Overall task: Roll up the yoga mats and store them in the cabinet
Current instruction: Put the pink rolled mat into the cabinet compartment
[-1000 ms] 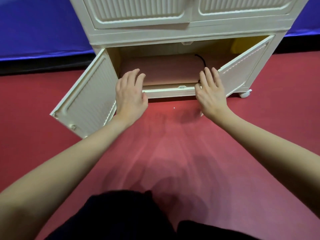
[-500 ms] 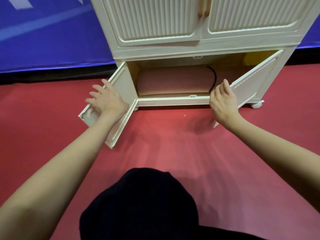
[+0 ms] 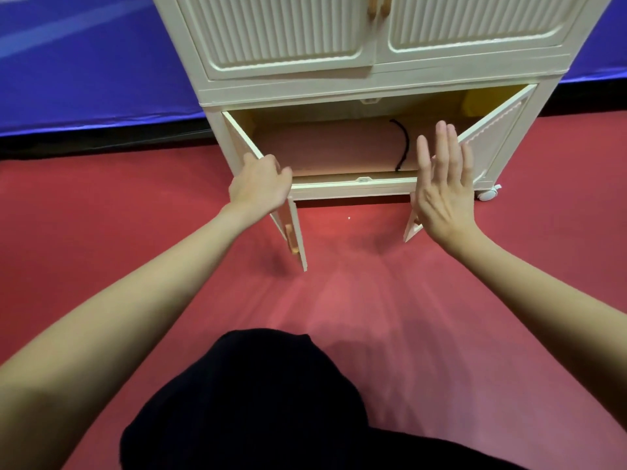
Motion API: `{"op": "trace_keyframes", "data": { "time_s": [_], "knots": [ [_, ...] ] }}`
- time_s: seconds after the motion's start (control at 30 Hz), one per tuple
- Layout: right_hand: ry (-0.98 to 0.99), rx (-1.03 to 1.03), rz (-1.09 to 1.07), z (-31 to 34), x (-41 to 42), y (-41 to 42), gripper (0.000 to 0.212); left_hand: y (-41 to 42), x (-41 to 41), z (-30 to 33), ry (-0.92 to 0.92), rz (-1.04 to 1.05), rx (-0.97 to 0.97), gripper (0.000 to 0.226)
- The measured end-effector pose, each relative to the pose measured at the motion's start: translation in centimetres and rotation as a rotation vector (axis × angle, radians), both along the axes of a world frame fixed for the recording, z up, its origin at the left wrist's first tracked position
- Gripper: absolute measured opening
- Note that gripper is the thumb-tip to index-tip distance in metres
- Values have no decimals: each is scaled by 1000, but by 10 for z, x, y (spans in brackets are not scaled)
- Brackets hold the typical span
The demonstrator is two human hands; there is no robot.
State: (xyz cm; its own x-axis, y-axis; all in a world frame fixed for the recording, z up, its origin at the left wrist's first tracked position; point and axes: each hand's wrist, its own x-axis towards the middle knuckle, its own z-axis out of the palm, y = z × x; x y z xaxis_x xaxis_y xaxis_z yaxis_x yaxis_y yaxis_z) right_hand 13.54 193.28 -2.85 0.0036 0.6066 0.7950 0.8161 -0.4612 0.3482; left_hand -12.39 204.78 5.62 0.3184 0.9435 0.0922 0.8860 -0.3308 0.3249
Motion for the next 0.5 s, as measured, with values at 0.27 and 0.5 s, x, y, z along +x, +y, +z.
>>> {"op": "trace_keyframes", "data": {
  "time_s": [0.27, 0.5],
  "knots": [
    [668, -10, 102, -11, 8, -11, 80, 2, 15, -30, -23, -326, 25, 100],
    [1032, -237, -9, -29, 15, -9, 51, 13, 37, -69, -232, -295, 134, 132]
  ]
}}
